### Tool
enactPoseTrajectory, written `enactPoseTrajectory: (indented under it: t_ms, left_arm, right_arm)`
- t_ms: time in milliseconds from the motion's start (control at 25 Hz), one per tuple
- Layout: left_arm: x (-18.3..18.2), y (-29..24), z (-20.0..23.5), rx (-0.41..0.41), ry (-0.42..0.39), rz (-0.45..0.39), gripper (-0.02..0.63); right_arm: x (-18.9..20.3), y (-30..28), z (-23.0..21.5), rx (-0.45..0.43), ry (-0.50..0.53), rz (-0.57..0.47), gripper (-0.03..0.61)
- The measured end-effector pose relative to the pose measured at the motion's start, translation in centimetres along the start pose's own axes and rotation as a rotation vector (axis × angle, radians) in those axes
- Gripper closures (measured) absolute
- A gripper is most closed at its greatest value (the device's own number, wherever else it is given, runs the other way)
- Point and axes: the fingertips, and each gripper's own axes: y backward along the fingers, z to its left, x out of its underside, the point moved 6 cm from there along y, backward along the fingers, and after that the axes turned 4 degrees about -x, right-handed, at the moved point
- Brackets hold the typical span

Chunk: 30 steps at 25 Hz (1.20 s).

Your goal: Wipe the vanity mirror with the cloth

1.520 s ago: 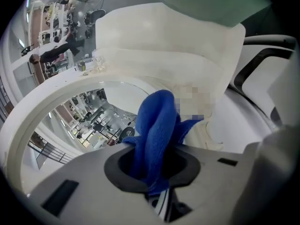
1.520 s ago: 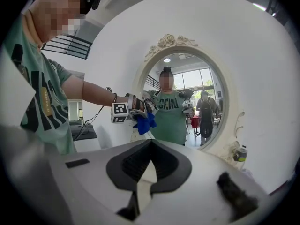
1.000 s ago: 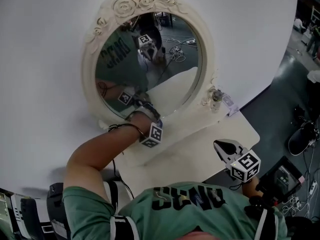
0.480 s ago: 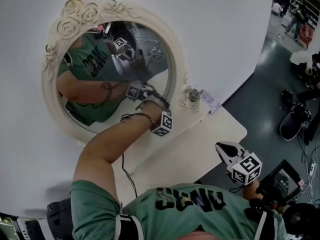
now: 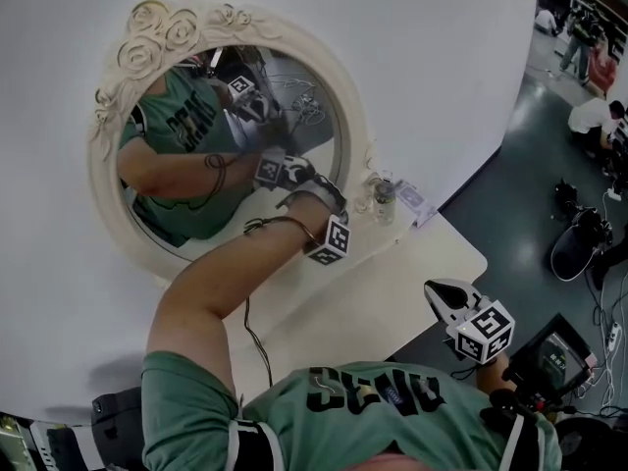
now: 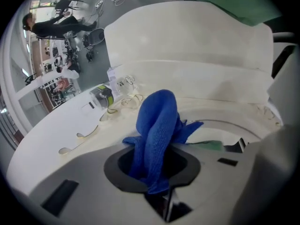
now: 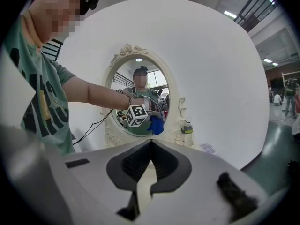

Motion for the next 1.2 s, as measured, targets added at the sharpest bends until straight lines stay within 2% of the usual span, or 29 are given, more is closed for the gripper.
enactPoseTrajectory:
  t_ms: [160,320,560,800,920,1080,1200]
  left_arm:
    - [1.8,5.4,-2.3,-0.05,0.072,-0.033,0.528]
    - [3.6,11.3,-7.0,-0.032,0.083,-0.033,0.528]
    - [7.4,16.5,-13.9,0.087,0.117,0.024,0.528]
    - [9.7,14.2,-20.0,0.233,0.131,0.079,0.528]
    - [9.3,13.0,-22.0,0.278,0.13,0.069,0.528]
    - [6.3,11.5,-22.6,0.295,0.053,0.009,0.528]
    - [4.6,9.1,-23.0,0.321,0.042,0.012,0.528]
  right_arm:
    - [-1.9,-2.0,2.1,-0.056,0.037,-0.009,0.571]
    - [-3.5,-3.7,4.8,-0.132,0.079,-0.015,0.571]
    - [-5.7,-7.2,7.8,-0.261,0.136,-0.036,0.571]
    - [-5.1,-11.0,9.6,-0.333,0.156,-0.013,0.571]
    - [-4.9,-10.9,9.7,-0.317,0.144,0.009,0.571]
    - [-4.5,-7.4,9.2,-0.196,0.106,0.023,0.571]
    - [-3.5,-6.5,7.7,-0.161,0.092,0.005,0.571]
